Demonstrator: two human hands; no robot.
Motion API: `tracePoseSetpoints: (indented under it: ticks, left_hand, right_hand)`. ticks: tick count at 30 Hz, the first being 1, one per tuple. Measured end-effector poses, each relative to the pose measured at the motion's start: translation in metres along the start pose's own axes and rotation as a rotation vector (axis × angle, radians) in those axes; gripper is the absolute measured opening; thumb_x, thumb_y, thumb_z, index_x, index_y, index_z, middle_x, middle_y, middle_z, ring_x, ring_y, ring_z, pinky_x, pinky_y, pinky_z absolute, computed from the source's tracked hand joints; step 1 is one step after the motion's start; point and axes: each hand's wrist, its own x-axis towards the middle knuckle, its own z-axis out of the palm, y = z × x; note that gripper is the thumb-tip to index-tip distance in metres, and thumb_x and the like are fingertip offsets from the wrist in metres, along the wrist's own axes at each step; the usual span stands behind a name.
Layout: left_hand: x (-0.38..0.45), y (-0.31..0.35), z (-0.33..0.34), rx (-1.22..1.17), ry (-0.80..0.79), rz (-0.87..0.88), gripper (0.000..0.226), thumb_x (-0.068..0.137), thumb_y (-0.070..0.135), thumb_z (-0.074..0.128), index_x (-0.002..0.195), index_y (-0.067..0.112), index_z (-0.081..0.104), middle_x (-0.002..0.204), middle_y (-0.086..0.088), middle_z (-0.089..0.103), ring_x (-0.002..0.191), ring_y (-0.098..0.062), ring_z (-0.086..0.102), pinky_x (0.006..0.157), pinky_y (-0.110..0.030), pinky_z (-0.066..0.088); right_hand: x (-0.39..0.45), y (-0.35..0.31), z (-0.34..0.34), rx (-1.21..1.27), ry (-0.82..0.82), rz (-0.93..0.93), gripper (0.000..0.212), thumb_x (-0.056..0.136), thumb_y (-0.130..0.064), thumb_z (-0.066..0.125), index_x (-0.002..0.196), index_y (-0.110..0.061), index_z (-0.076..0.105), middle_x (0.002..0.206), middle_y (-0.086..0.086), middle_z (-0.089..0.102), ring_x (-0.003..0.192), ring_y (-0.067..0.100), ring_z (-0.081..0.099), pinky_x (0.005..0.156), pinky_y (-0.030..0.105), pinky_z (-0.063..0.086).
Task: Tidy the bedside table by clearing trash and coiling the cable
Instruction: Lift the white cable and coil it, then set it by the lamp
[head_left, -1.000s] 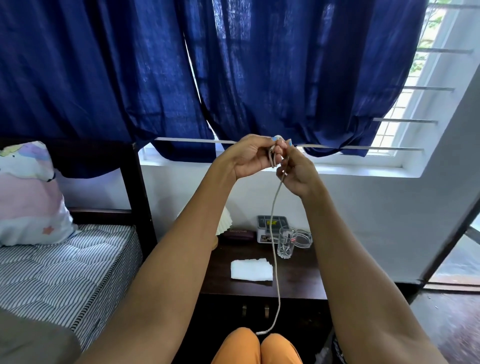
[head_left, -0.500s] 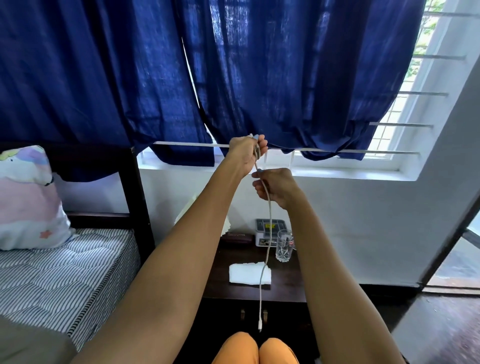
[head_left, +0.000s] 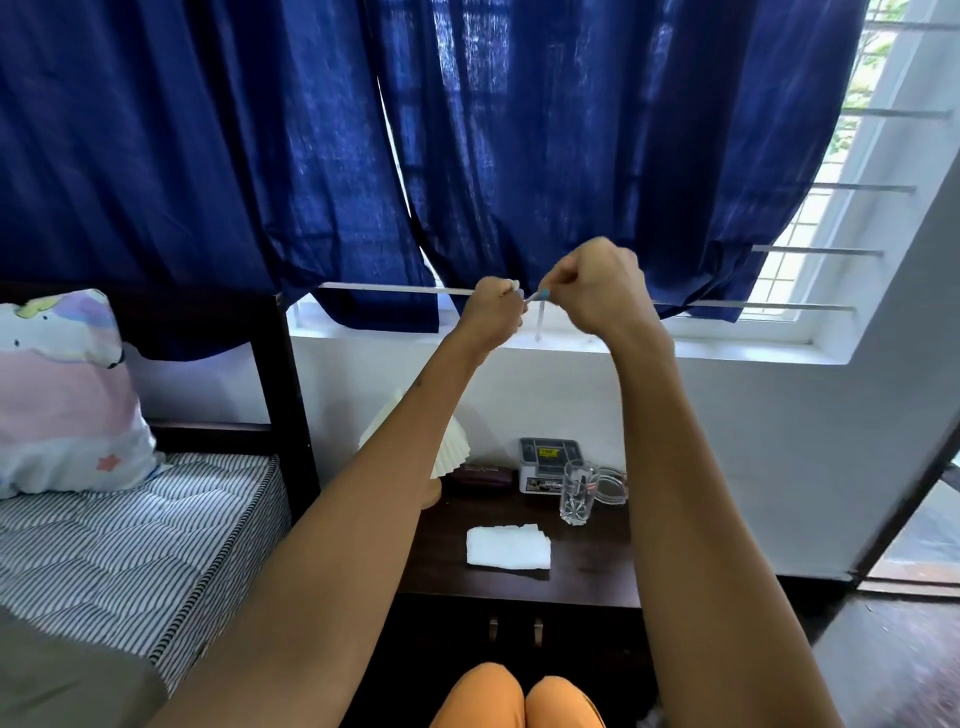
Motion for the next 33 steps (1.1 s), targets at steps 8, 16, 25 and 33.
tracePoseSetpoints:
  ticks: [8, 16, 25, 33]
  left_hand:
    - [-0.016, 0.017, 0.001, -0.131, -0.106, -0.065, 0.039, 0.094, 0.011, 0.026, 0.083, 0.003, 0.062, 0.063, -0.004, 0.046, 0.055, -0.012, 0.038, 0.055, -0.023, 0.035]
    - [-0.025, 0.026, -0.004, -0.215, -0.335, -0.013, 0.039, 0.097, 0.01, 0.031, 0.089, 0.0, 0.068, 0.072, -0.011, 0.045, 0.055, -0.009, 0.035, 0.055, -0.021, 0.032]
    - [-0.011, 0.02, 0.015, -0.403, -0.329, -0.096, 0.033, 0.101, 0.014, 0.039, 0.083, 0.0, 0.063, 0.055, 0.004, 0.046, 0.047, -0.004, 0.039, 0.052, -0.017, 0.034]
    - [0.002, 0.011, 0.028, -0.595, 0.014, -0.199, 0.03, 0.1, 0.006, 0.037, 0.072, 0.005, 0.048, 0.064, -0.004, 0.042, 0.055, -0.009, 0.039, 0.055, -0.019, 0.039]
  right_hand:
    - [0.013, 0.026, 0.002, 0.313, 0.109, -0.191, 0.008, 0.082, -0.011, 0.07, 0.087, -0.012, 0.076, 0.076, -0.004, 0.07, 0.059, -0.008, 0.061, 0.065, 0.017, 0.052]
    - [0.015, 0.046, 0.013, 0.756, 0.115, -0.045, 0.003, 0.077, -0.012, 0.075, 0.078, -0.013, 0.072, 0.071, 0.0, 0.072, 0.061, 0.009, 0.065, 0.059, 0.02, 0.051]
    - [-0.002, 0.06, 0.057, 1.379, 0.006, 0.405, 0.008, 0.092, -0.015, 0.057, 0.092, -0.015, 0.065, 0.068, -0.007, 0.062, 0.055, 0.005, 0.045, 0.049, 0.017, 0.038]
    - [-0.029, 0.043, 0.091, 1.165, 0.034, 0.562, 0.018, 0.096, -0.007, 0.05, 0.105, -0.004, 0.065, 0.074, 0.007, 0.062, 0.051, 0.011, 0.044, 0.042, 0.019, 0.039]
